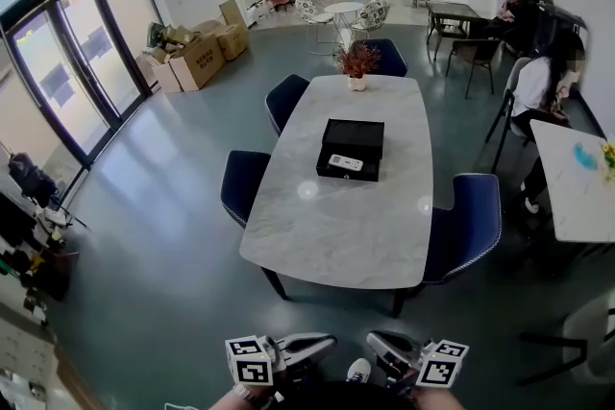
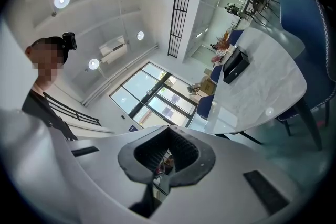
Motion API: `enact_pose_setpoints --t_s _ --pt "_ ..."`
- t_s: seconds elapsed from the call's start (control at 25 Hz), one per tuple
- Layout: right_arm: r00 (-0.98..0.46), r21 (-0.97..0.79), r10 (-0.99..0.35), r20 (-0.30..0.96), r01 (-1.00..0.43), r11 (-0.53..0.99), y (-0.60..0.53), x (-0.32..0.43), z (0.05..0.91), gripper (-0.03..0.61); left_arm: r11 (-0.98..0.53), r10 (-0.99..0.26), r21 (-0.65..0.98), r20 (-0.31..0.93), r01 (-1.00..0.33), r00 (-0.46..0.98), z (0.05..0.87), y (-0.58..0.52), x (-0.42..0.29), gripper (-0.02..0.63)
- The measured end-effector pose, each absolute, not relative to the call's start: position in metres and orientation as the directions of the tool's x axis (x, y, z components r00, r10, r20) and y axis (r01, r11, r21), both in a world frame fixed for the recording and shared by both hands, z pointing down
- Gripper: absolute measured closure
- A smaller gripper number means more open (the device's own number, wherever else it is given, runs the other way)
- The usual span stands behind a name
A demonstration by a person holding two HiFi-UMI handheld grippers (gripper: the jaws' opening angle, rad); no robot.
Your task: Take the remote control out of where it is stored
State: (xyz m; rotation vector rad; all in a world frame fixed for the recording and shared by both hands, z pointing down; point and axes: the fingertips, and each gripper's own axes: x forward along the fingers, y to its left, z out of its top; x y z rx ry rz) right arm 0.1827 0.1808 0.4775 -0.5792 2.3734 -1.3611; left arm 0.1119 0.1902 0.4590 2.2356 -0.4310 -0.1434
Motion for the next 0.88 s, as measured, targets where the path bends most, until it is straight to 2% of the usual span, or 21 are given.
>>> enact_pose_setpoints --t_s 0.48,0.88 --pt "-0.839 -0.874 -0.538 -0.079 -0.202 0.443 0.164 0.173 0.482 0.569 -0.59 -0.328 0.774 0.03 -0.23 0.944 0.466 0.172 0.102 0.609" --pt "-0.809 -0.868 -0.585 -0.062 -0.245 0.432 0.13 0.121 0.475 0.569 -0.604 -0.288 0.774 0.007 -0.187 0.958 0.457 0.131 0.048 0.609"
